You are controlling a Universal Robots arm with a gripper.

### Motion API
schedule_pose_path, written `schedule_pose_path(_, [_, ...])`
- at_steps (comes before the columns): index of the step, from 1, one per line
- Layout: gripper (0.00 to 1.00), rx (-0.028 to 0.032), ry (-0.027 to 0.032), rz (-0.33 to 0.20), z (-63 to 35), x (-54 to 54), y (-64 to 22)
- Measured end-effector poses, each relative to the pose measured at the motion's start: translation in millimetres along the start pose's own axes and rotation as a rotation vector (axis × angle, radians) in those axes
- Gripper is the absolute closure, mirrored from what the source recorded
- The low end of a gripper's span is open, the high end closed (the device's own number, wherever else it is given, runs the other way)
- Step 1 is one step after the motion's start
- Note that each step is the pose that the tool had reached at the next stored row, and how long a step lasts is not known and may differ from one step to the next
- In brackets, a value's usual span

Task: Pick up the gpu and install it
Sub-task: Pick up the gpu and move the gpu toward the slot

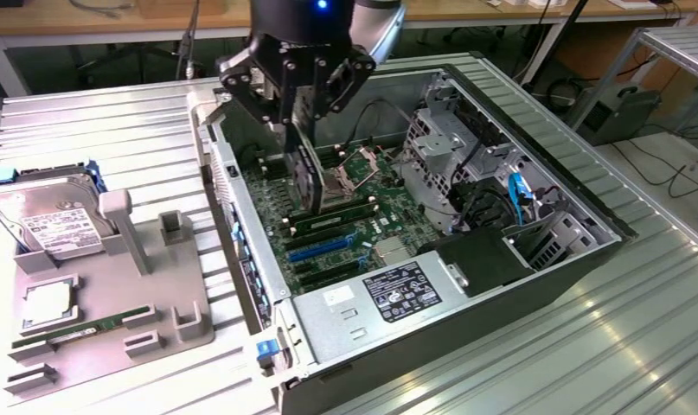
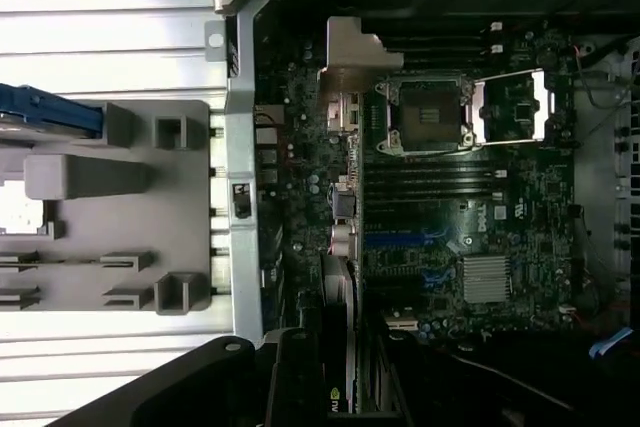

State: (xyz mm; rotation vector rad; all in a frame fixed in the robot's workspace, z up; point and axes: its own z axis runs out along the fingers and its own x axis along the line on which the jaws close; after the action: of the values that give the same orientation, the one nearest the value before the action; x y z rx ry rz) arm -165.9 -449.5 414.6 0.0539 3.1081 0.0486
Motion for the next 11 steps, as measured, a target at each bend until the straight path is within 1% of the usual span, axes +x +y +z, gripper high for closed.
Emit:
schedule_pose_path(3, [0.74,0.0001,0.0,0.0,9.9,-22.5,0.2])
schedule_pose_path(5, [0.74,0.0003,0.0,0.0,14.2,-32.4,0.4])
schedule_pose_path(7, [0.74,0.0012,0.0007,0.0,20.5,-46.9,0.7])
schedule_pose_path(11, [0.74,0.0036,0.0026,-0.009,28.6,-64.0,1.1])
